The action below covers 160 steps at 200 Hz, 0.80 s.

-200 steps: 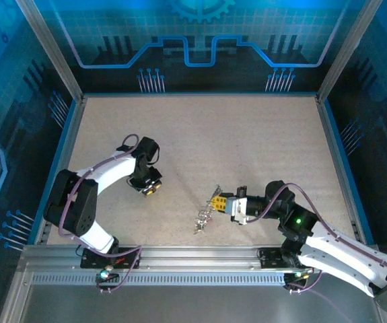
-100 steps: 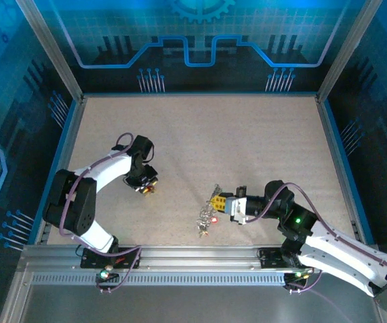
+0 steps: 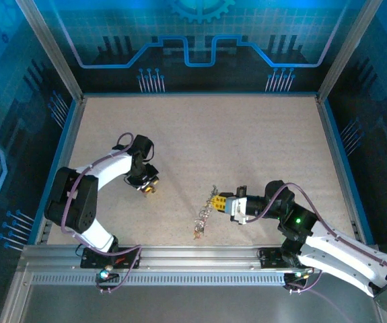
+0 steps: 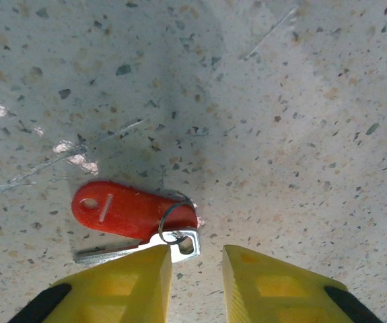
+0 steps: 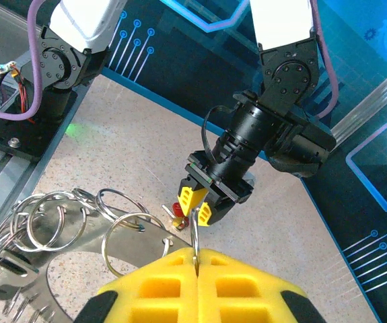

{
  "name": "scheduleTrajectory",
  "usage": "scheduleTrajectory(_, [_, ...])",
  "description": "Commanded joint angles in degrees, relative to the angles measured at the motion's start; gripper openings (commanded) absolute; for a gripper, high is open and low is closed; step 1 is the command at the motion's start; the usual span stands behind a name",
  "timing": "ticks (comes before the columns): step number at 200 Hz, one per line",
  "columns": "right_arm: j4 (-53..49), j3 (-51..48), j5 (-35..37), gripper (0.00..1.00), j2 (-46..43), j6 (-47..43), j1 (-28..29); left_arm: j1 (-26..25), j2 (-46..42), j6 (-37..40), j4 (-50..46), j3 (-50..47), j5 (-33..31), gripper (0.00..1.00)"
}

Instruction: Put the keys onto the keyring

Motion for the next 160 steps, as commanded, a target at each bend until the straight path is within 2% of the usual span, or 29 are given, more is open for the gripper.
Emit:
scheduleTrajectory(1, [2.6, 1.7, 0.5, 0.0, -0.9, 0.4, -0.7, 1.1, 0.8, 1.3, -0.4, -1.0, 0.8, 0.26])
scheduleTrajectory(67, [2.3, 2.2, 0.4, 0.0, 0.1, 0.7, -0.8, 2.1, -0.5, 1.2, 0.6, -3.5, 1.1, 0.31])
scheduleTrajectory(98, [2.2, 2.5, 0.4, 0.0, 0.2, 0.6, -0.8, 2.1, 0.4, 0.3, 1.5, -3.3, 1.8, 0.27])
scheduleTrajectory(129, [1.6, 2.6, 0.2, 0.0, 0.2, 0.6, -0.8, 2.1, 0.5, 0.5, 1.8, -3.3, 1.6, 0.18])
scheduleTrajectory(160, [1.6, 2.6, 0.1, 0.0, 0.2, 0.6, -0.7, 2.1, 0.8, 0.7, 2.3, -3.2, 1.7, 0.16])
